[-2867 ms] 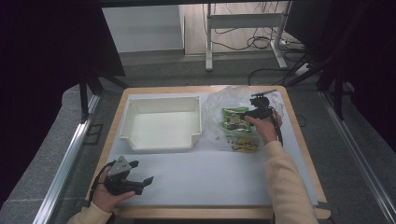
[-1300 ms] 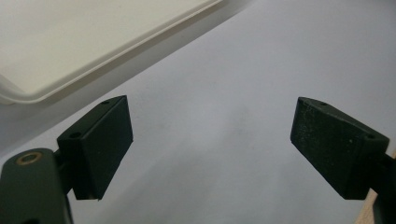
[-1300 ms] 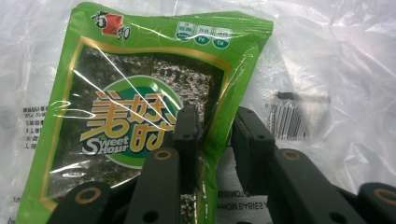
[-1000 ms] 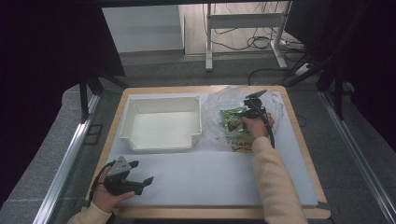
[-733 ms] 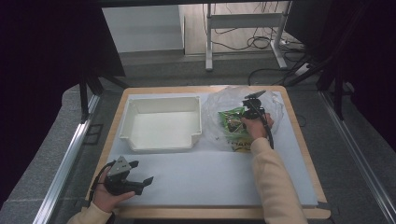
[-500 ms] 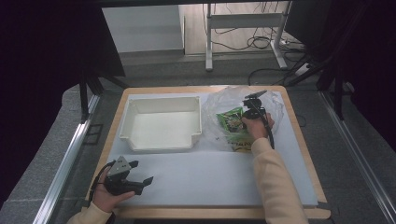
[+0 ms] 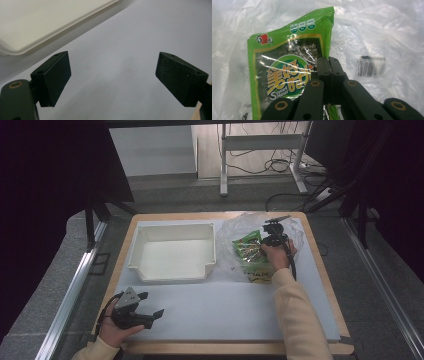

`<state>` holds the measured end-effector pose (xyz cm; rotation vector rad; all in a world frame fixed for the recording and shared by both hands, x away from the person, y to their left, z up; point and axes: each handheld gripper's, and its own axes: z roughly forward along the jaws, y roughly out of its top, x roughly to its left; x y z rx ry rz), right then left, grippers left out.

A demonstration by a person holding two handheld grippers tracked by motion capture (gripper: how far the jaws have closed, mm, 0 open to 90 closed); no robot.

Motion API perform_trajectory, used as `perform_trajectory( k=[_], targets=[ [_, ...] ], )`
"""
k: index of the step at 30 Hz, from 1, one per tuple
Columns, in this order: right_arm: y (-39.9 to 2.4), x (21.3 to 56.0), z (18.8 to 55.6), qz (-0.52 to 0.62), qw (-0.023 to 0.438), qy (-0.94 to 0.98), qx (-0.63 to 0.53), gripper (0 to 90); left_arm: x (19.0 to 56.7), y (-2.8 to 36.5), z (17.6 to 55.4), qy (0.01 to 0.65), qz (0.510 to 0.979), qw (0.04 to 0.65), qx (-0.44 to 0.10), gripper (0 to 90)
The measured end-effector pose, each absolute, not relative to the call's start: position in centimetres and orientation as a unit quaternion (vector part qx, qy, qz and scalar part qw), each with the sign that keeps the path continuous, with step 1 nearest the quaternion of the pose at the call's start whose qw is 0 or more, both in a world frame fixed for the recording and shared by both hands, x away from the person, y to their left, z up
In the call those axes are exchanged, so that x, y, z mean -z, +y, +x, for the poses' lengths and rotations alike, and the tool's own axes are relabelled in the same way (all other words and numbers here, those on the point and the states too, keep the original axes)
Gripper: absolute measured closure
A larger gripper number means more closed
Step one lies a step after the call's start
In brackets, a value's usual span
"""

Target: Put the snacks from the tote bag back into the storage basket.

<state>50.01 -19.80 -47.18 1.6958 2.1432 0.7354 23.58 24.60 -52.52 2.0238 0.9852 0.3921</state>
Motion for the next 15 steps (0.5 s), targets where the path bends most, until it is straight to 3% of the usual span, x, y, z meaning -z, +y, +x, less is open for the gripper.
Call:
perform_trajectory(
  k=[15],
  targets=[
    [-20.7,45.5,49.1,0.590,0.162,0.733,-0.297,89.4,52.6,24.5,23.6,0.391,0.807,0.414,-0.155,13.0]
  ],
)
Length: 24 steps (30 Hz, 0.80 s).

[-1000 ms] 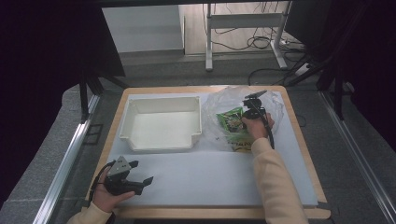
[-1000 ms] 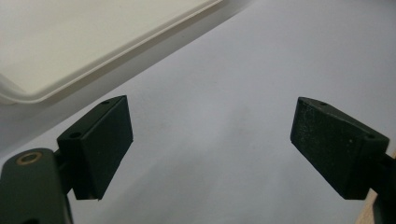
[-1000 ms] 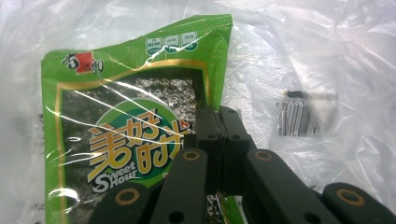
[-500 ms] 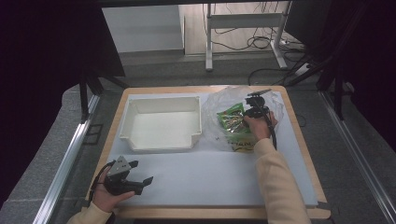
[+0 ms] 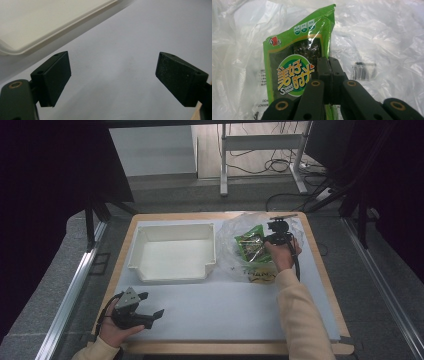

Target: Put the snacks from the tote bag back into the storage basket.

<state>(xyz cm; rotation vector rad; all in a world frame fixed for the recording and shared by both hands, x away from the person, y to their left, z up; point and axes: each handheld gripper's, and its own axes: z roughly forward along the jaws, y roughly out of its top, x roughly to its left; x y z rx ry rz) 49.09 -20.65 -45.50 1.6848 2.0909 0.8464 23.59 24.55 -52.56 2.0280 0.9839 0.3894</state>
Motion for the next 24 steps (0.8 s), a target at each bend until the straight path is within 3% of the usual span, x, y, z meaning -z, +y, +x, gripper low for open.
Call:
perform_trajectory(
  k=[24],
  targets=[
    [-21.4,43.4,47.9,0.585,0.165,0.712,-0.351,89.4,52.7,24.5,23.7,0.391,0.809,0.411,-0.153,12.9]
  ],
)
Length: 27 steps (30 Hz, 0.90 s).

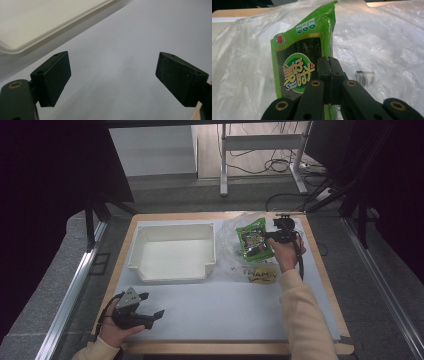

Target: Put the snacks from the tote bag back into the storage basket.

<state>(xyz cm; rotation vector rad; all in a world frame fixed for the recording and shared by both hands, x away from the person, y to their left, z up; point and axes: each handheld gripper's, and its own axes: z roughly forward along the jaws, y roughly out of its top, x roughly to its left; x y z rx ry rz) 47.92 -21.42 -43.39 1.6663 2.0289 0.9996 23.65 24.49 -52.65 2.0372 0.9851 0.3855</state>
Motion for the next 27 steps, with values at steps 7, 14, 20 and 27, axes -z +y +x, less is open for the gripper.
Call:
perform_trajectory(
  k=[7,14,20,27],
  targets=[
    [-21.3,42.8,47.6,0.580,0.167,0.711,-0.360,89.4,52.7,24.5,23.7,0.391,0.810,0.409,-0.151,12.8],
    [-21.0,42.6,47.5,0.575,0.166,0.714,-0.364,89.4,52.7,24.5,23.7,0.391,0.811,0.407,-0.150,12.8],
    [-20.8,42.3,47.4,0.573,0.166,0.713,-0.369,89.4,52.8,24.4,23.8,0.390,0.814,0.404,-0.147,12.7],
    [-20.8,41.6,47.1,0.569,0.168,0.709,-0.381,89.4,52.9,24.4,23.8,0.390,0.815,0.402,-0.145,12.1]
  ],
)
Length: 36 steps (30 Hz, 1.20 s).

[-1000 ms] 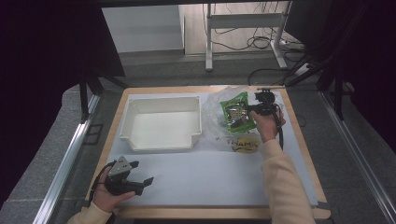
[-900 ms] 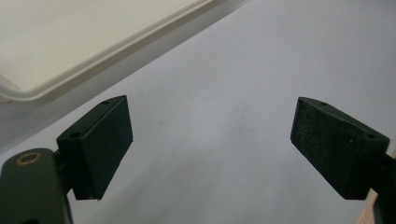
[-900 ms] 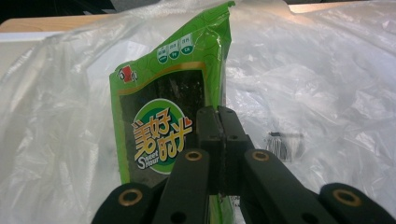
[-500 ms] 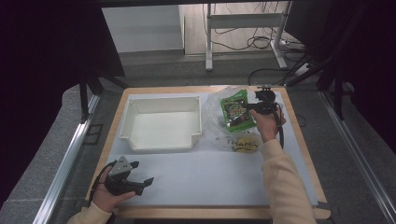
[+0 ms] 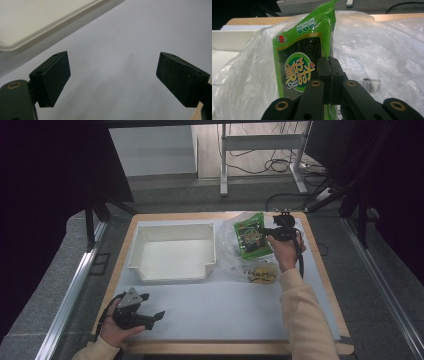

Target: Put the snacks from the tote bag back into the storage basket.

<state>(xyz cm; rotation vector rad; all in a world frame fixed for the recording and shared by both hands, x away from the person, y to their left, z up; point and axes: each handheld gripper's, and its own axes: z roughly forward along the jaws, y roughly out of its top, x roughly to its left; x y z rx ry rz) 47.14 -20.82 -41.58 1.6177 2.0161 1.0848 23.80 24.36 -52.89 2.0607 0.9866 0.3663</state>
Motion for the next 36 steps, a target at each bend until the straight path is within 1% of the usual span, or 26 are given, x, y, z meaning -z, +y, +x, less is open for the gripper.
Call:
perform_trajectory(
  k=[17,25,36],
  targets=[
    [-20.8,40.4,46.7,0.563,0.164,0.704,-0.400,89.4,53.1,24.3,23.9,0.391,0.820,0.395,-0.137,11.4],
    [-20.2,39.3,46.5,0.553,0.170,0.708,-0.404,89.4,53.1,24.2,23.9,0.389,0.823,0.393,-0.134,11.3],
    [-20.1,39.7,46.8,0.554,0.166,0.711,-0.399,89.5,53.2,24.2,24.0,0.389,0.823,0.392,-0.133,11.2]
  ],
)
